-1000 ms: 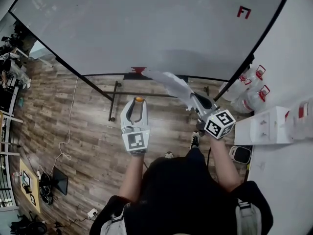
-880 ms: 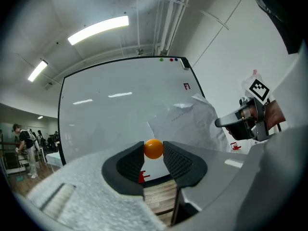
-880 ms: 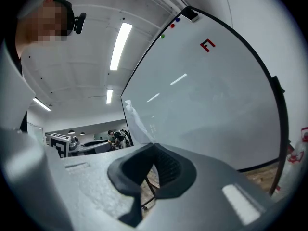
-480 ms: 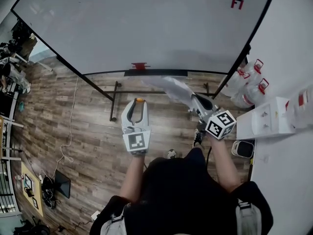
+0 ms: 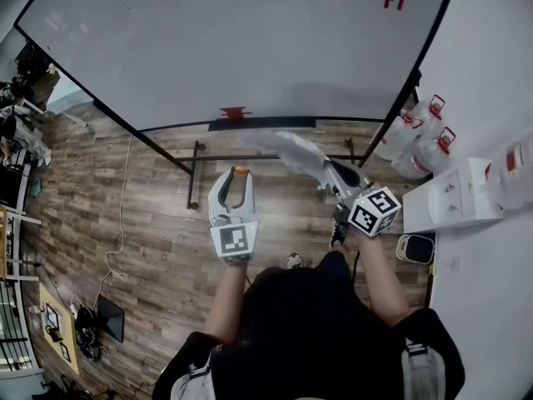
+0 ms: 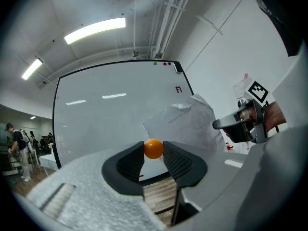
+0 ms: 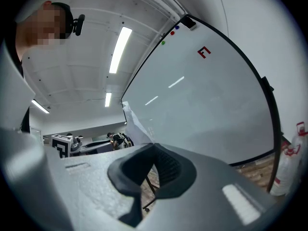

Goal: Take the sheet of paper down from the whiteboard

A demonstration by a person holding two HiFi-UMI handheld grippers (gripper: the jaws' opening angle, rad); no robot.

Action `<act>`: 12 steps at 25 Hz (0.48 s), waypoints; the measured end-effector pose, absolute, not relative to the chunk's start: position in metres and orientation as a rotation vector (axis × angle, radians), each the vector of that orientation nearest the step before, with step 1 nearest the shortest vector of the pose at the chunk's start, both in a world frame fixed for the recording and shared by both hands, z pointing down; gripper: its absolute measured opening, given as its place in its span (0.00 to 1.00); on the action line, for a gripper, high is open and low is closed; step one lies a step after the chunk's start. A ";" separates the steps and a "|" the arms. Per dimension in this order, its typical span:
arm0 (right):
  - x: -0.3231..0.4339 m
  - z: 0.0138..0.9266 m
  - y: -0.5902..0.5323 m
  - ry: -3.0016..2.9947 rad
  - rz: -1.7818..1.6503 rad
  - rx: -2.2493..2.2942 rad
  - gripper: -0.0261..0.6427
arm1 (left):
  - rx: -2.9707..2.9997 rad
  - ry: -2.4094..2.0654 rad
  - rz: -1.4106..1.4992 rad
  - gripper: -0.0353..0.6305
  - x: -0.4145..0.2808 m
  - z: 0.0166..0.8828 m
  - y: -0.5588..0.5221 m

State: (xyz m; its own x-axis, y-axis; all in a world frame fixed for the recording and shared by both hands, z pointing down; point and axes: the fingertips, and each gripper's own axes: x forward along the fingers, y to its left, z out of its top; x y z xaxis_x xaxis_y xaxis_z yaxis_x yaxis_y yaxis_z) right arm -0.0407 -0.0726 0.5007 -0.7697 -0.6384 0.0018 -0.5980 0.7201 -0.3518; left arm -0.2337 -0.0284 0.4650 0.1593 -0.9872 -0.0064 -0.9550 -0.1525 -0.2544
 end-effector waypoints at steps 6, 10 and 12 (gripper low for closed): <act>-0.038 0.505 -0.077 2.804 -0.518 -1.019 0.04 | -2.235 1.894 -0.244 0.25 -0.232 0.466 -0.032; -0.043 0.499 -0.082 2.812 -0.505 -1.012 0.04 | -2.227 1.901 -0.222 0.25 -0.237 0.463 -0.037; -0.044 0.498 -0.084 2.813 -0.502 -1.016 0.04 | -2.234 1.900 -0.223 0.25 -0.238 0.463 -0.039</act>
